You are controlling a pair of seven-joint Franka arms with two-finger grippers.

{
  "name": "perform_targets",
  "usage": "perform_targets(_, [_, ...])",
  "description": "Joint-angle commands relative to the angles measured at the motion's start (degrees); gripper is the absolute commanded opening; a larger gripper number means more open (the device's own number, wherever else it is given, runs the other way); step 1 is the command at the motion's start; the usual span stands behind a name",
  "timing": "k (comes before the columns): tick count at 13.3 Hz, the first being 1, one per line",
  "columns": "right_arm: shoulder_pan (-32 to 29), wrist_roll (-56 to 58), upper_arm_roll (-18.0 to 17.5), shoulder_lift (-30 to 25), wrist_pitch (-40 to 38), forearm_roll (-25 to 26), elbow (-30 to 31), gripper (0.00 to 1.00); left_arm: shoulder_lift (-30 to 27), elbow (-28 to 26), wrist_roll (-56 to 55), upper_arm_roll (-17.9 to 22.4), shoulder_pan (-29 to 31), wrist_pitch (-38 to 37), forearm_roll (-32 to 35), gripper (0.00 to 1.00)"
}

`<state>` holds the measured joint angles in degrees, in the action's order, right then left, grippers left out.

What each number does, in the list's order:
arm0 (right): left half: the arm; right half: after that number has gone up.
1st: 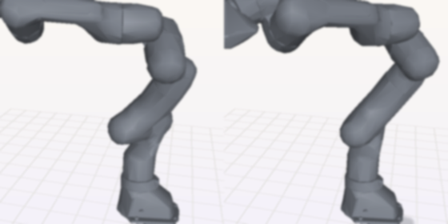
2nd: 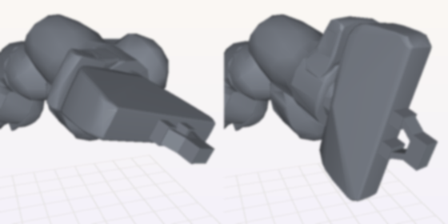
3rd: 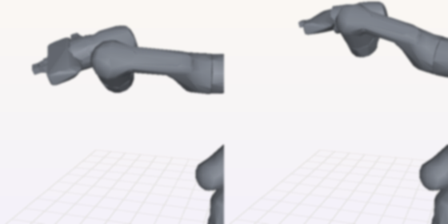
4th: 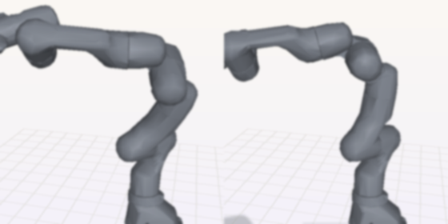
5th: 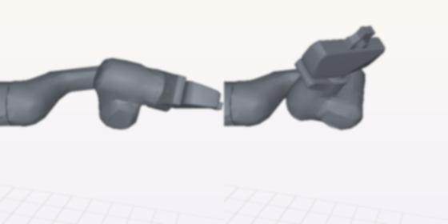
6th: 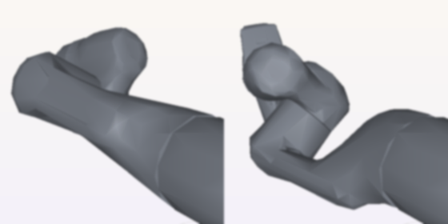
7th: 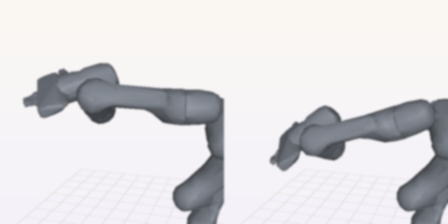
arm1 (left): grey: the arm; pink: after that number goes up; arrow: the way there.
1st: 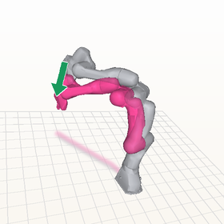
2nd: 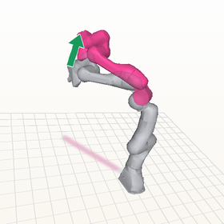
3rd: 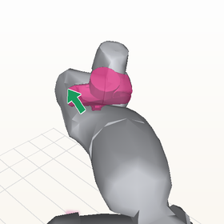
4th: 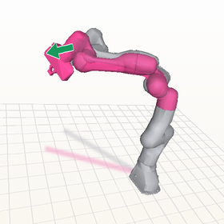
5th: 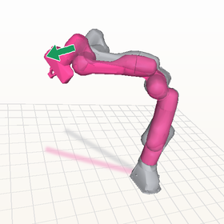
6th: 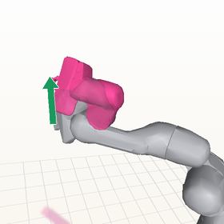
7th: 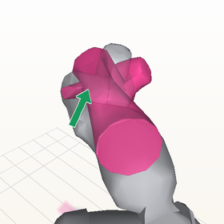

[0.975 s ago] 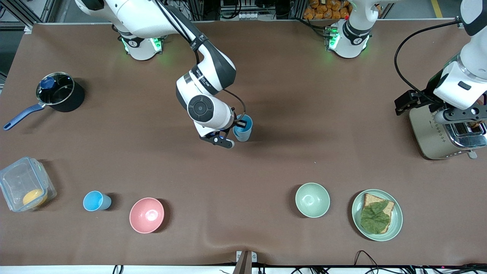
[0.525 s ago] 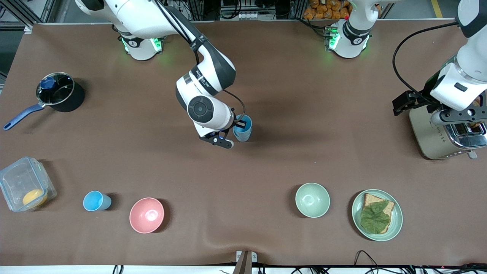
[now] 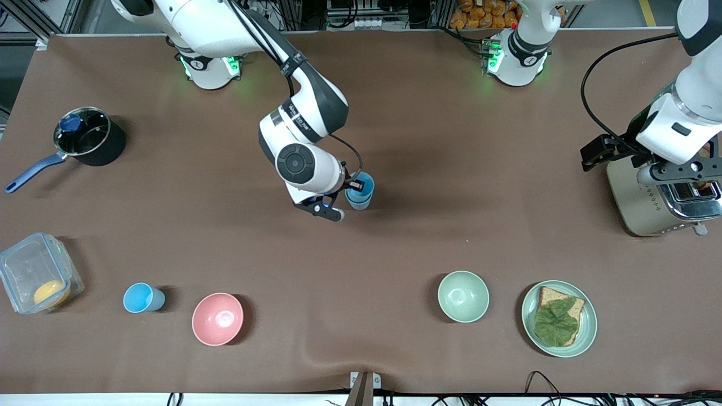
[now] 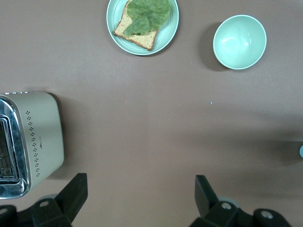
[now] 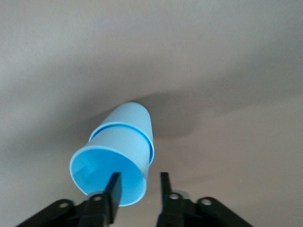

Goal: Stack blue cups with both arms

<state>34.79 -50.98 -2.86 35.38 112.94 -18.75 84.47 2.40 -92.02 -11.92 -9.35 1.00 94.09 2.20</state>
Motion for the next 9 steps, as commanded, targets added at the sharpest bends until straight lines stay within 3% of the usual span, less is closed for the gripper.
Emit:
perform_targets(1, [-5.41, 5.94, -0.48, -2.50, -1.32, 0.21, -0.54, 1.00, -0.03, 0.00, 1.02, 0.12, -0.03, -0.66, -1.49, 1.00])
perform_targets(4, [-11.30, 16.77, -0.39, -5.05, -5.97, 0.56, -0.19, 1.00, 0.06, 0.00, 1.02, 0.12, 0.06, -0.66, -1.49, 1.00])
perform_targets(7, [-15.35, 22.22, -0.48, -8.04, -11.59, 7.39, 0.34, 1.00, 0.06, 0.09, 1.02, 0.12, 0.14, -0.66, -1.49, 1.00])
perform_targets(9, [-19.64, 29.14, -0.56, -11.81, -13.19, 8.56, 2.96, 1.00, -0.03, 0.09, 1.02, 0.04, 0.14, -0.66, -1.49, 1.00])
